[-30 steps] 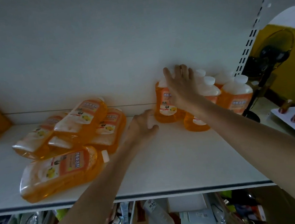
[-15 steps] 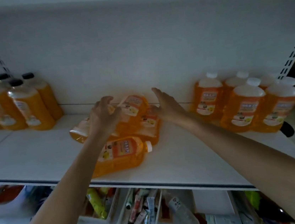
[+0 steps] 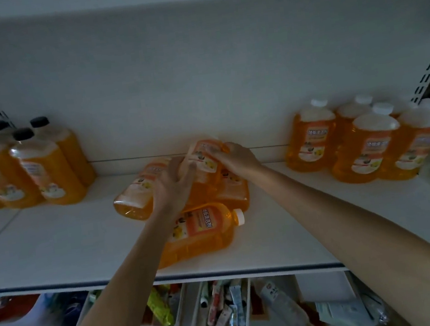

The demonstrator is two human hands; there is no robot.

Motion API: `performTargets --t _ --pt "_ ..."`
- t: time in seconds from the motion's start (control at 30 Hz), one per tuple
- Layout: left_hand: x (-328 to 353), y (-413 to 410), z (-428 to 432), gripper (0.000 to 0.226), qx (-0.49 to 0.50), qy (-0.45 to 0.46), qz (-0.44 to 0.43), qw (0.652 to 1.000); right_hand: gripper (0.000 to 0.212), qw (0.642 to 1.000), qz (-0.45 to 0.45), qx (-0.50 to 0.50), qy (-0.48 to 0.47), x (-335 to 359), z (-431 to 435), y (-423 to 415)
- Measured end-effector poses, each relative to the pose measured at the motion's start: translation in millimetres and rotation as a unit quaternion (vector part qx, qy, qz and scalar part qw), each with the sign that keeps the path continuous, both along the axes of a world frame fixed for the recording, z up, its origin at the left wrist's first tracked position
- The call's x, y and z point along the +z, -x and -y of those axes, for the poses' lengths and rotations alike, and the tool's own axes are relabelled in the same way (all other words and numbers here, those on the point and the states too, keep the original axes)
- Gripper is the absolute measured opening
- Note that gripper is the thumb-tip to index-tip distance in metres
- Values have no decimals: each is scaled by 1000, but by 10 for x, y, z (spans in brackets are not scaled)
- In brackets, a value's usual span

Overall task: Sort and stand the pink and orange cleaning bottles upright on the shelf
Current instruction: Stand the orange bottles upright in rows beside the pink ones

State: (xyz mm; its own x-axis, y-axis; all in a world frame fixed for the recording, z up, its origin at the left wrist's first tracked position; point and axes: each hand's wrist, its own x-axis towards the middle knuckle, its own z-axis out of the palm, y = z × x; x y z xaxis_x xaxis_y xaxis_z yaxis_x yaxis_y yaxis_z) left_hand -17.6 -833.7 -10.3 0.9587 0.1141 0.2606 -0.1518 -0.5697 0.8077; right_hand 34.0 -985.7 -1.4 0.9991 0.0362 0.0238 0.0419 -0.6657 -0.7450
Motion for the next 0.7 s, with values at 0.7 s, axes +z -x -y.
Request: performTargets --t 0.7 --pt "183 223 804 52 -203 77 40 975 46 963 239 -63 -112 537 1023 566"
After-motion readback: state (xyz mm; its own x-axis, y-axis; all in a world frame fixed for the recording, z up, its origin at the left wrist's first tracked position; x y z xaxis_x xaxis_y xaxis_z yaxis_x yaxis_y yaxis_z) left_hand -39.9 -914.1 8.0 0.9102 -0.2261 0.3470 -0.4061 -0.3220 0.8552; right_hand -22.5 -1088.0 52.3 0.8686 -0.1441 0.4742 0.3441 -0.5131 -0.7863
